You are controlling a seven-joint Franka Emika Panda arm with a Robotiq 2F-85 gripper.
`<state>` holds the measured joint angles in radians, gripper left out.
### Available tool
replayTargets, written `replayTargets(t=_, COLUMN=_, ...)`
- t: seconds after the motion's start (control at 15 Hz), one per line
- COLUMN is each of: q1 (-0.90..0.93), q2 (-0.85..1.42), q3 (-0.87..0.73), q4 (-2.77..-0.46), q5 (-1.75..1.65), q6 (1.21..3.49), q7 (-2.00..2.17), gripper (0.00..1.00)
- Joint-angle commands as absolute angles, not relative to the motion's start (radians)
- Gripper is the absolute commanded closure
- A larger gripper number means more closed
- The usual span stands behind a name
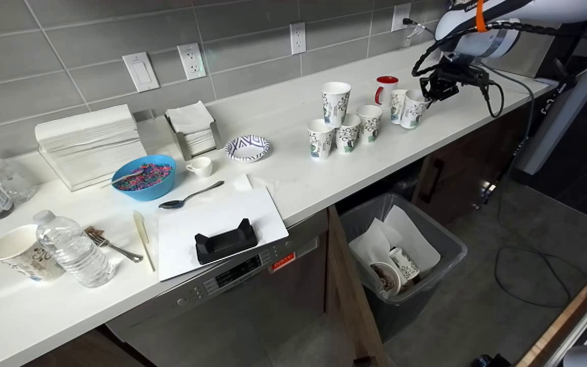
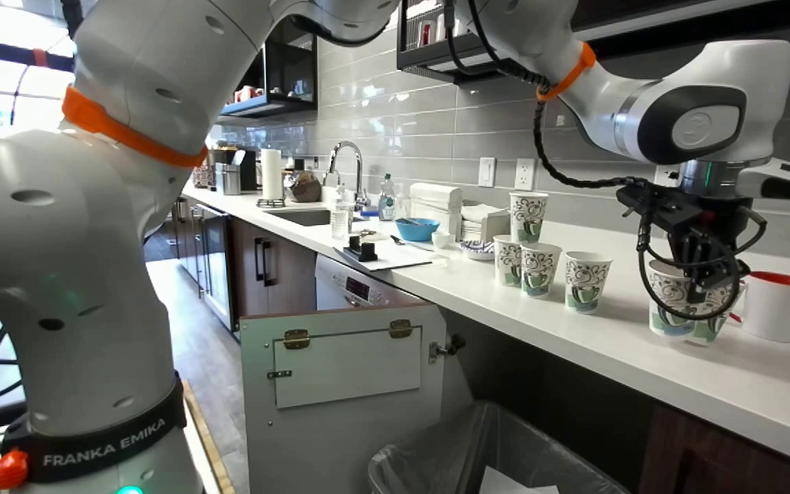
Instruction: Stack the paper cups on top of each other
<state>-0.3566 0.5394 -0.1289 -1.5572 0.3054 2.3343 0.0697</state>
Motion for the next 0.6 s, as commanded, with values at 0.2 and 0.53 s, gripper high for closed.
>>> replayTargets(t=0.2, q1=-0.321, q2=0.451, q3=-0.156, q4=-1.637, q5=0.25, q6=2.327, q7=0.08, gripper=0.99)
replayTargets(t=0.53, q1=-0.286, q2=0.372, q3=-0.172, q4=-1.689, q5=0.164, q6=2.278, q7=0.072, gripper=0.99)
